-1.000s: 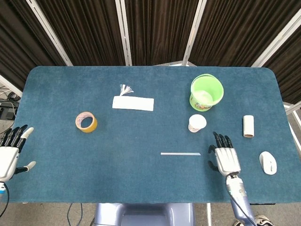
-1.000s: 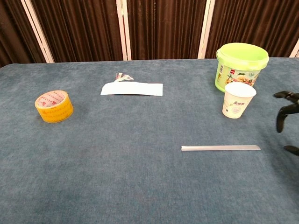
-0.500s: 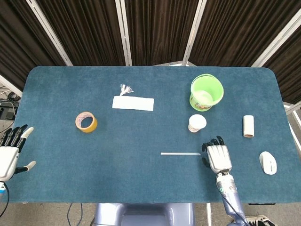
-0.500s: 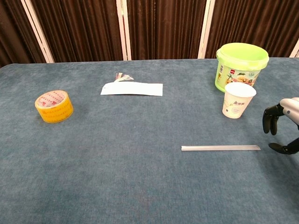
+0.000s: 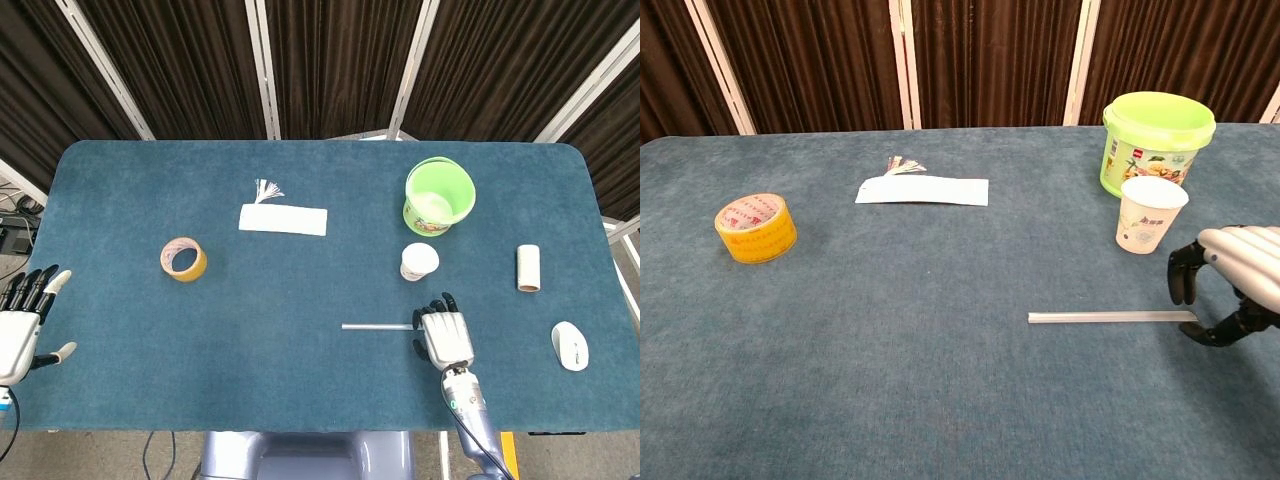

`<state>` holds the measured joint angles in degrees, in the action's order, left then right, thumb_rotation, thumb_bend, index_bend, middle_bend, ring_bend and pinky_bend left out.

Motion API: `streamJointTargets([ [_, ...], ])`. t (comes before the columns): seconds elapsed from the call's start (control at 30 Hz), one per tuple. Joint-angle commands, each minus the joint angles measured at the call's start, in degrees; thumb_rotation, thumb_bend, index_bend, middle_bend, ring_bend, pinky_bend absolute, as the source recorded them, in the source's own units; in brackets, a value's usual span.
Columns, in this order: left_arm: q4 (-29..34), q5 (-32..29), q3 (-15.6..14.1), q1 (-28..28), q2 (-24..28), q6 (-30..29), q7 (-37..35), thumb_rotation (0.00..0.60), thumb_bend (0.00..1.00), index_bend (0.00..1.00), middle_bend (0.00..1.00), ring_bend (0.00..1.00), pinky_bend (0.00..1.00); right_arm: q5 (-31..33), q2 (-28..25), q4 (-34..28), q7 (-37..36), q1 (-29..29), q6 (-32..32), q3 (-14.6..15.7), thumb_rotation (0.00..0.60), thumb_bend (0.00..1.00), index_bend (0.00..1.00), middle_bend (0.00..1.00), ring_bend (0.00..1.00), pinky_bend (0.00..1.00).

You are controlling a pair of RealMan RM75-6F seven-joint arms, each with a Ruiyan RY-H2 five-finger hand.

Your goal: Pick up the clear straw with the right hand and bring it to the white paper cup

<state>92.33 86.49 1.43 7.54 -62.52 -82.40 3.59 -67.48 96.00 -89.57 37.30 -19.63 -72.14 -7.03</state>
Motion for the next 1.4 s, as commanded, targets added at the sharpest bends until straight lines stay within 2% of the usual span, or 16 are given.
streamJointTargets([
  [0.03,0.0,0.0,0.0,0.0,0.0,0.0,0.0,0.6,0.13,0.0,0.0,0.0,0.0,0.4,2.0,1.5,0.6,-0.6,-0.2,-0.4,0.6,0.31,0.54,0.47,0.27,0.13],
  [0.2,0.0,0.0,0.0,0.1,0.0,0.1,-0.1,0.6,0.13,0.0,0.0,0.0,0.0,0.7,4.2,3.3,0.7,-1.5,-0.2,-1.2,0.6,0.37,0.57,0.47,0.25,0.12],
  [0.37,0.0,0.0,0.0,0.1,0.0,0.1,-0.2,0.6,0.13,0.0,0.0,0.0,0.0,2.5,5.7,4.0,1.3,-2.4,1.0,-1.7,0.6,0.37,0.57,0.44,0.19,0.08],
  [0.7,0.0,-0.1,0.1,0.1,0.1,0.2,-0.1,0.6,0.13,0.0,0.0,0.0,0.0,5.6,7.7,4.1,1.3,-3.4,1.8,-3.0,0.6,0.36,0.57,0.39,0.14,0.02],
  [1.13,0.0,-0.1,0.0,0.2,0.1,0.3,-0.3,0.6,0.13,0.0,0.0,0.0,0.0,6.0,9.6,5.3,1.0,-4.8,2.0,-2.9,0.6,0.35,0.54,0.33,0.09,0.0],
  [1.4,0.0,-0.1,0.0,0.1,0.1,0.3,-0.3,0.6,0.13,0.0,0.0,0.0,0.0,8.5,8.9,4.5,2.7,-5.4,3.0,-3.1,0.6,0.46,0.51,0.29,0.04,0.0],
])
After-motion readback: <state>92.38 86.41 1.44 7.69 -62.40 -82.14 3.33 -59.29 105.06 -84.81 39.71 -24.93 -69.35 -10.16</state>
